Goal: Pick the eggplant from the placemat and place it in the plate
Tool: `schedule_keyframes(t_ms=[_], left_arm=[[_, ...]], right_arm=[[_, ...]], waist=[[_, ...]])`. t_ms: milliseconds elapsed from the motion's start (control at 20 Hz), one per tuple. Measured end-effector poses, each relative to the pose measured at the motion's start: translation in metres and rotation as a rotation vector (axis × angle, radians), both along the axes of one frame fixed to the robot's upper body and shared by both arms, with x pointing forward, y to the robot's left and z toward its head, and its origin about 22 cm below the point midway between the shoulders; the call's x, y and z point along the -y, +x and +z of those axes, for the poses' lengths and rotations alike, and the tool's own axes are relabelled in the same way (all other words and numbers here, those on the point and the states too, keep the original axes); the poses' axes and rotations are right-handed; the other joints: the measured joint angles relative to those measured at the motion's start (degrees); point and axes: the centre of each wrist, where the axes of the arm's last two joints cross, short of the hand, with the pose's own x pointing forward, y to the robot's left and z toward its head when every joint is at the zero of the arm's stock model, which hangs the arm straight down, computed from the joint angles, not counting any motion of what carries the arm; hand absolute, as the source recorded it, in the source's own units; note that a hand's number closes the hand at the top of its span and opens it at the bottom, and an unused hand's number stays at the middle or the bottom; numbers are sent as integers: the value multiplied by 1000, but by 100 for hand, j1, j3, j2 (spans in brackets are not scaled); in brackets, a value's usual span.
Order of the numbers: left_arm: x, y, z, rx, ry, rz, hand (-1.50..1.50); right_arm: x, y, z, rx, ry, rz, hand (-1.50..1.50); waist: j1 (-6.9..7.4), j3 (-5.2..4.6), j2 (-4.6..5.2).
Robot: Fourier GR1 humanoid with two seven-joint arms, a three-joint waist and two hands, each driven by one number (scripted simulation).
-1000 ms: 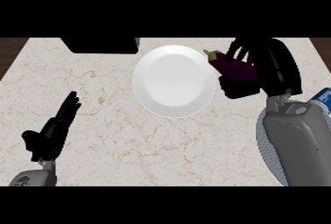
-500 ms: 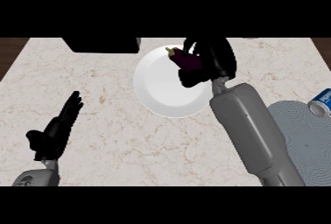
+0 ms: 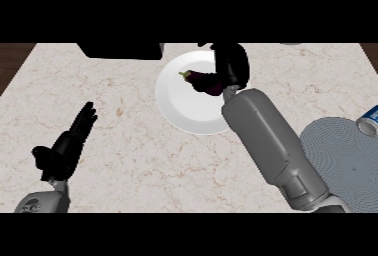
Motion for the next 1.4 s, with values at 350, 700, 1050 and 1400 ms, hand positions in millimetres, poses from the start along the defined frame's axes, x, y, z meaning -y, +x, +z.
schedule_keyframes(t_ms=[350, 700, 1050, 1400], left_arm=[[-1, 3, -4, 1, 0, -5, 0], [-3, 1, -5, -9, -3, 15, 0], [-10, -8, -11, -10, 0, 40, 0], [-11, -10, -6, -10, -7, 35, 0]], right_arm=[[-1, 12, -11, -14, 154, -59, -150], [26, 13, -13, 74, 444, -105, -150], [112, 2, -37, 112, 626, -86, -150], [204, -23, -67, 127, 625, -8, -150]], waist=[[21, 1, 15], [-95, 6, -13], [-217, 4, -46], [-206, 4, -44]])
